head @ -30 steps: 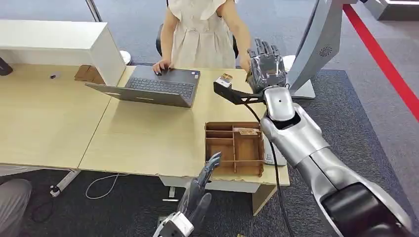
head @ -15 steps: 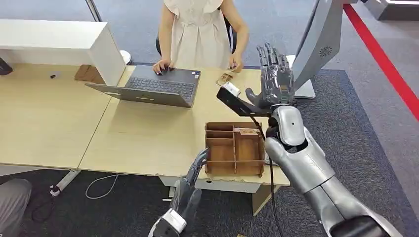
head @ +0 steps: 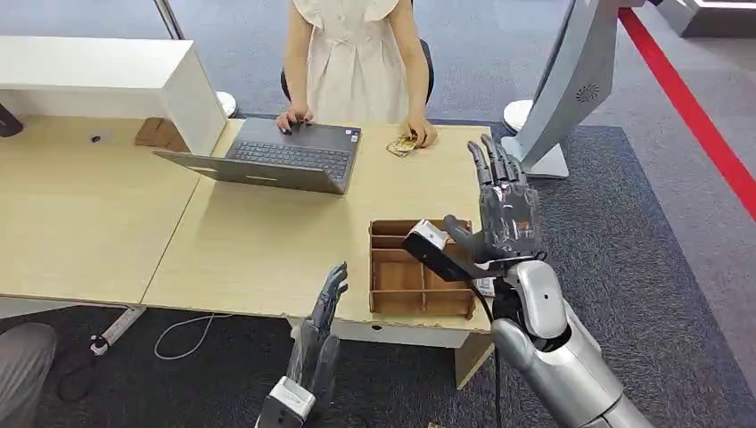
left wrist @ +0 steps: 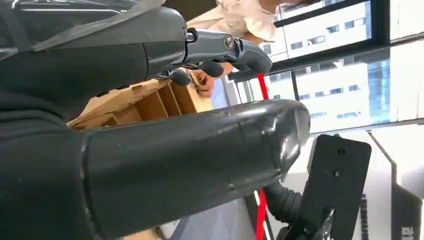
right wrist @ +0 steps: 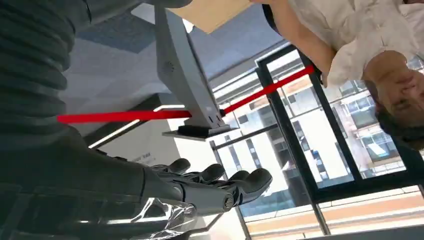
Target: Pass the card to the sensor for recognition and then transmit it.
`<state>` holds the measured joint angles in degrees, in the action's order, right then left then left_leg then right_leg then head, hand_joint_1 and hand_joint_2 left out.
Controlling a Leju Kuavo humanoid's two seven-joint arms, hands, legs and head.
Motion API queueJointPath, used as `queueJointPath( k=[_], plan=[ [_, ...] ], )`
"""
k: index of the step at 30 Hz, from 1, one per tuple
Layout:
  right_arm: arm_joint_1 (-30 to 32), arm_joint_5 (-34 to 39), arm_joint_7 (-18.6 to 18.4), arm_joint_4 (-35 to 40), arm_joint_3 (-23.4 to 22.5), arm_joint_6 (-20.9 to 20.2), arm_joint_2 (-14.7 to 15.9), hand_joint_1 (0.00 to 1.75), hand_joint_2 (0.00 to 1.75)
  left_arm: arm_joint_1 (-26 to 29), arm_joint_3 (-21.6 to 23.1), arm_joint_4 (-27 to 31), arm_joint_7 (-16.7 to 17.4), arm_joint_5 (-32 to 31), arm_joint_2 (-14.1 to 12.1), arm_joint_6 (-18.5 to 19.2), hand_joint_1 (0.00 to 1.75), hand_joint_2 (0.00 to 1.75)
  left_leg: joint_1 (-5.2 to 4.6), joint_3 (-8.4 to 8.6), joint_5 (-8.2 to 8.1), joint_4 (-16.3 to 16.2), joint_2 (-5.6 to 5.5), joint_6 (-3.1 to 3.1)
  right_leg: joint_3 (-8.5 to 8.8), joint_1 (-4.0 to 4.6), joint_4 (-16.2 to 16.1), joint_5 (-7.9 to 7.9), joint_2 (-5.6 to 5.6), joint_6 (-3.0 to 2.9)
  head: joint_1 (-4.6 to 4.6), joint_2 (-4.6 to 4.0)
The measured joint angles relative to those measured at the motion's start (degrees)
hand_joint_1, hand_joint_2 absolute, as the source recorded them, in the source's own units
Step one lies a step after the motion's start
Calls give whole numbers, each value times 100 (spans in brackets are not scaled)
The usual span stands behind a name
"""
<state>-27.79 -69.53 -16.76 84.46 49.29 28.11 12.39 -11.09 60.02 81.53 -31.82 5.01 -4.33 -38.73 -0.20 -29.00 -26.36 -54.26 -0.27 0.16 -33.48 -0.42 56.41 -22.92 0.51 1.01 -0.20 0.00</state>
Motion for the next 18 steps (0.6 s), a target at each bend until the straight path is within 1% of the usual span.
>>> queueJointPath(
  k=[5, 10, 15, 18],
  plan=[
    [-20, 120, 81, -29, 26, -22, 13, 0, 175, 27, -35, 50, 0, -4, -11, -2, 0, 0, 0, -1, 0, 0, 0, 0, 1, 0, 1, 0, 0, 0, 0, 0],
    [-94, 249, 168, -247, 53, 70, 2, 0, 175, 43, -55, 83, 0, 0, -15, -2, 0, 0, 0, -4, 0, 0, -1, 0, 0, -1, 1, 0, 0, 0, 0, 0],
    [-275, 92, 205, -779, 155, 127, -61, 0, 175, 43, -52, 85, -44, 77, -17, 2, 0, 0, 1, -6, 0, 0, -1, 0, 0, -1, 1, 0, -1, 0, 0, 0],
    [-377, 83, 291, -1191, 232, 282, -162, 0, 175, 44, -52, 83, -87, 131, -17, 4, 0, 0, 1, -7, 0, 0, -1, 0, 0, -1, 2, 0, -1, 0, 0, 0]
  ],
)
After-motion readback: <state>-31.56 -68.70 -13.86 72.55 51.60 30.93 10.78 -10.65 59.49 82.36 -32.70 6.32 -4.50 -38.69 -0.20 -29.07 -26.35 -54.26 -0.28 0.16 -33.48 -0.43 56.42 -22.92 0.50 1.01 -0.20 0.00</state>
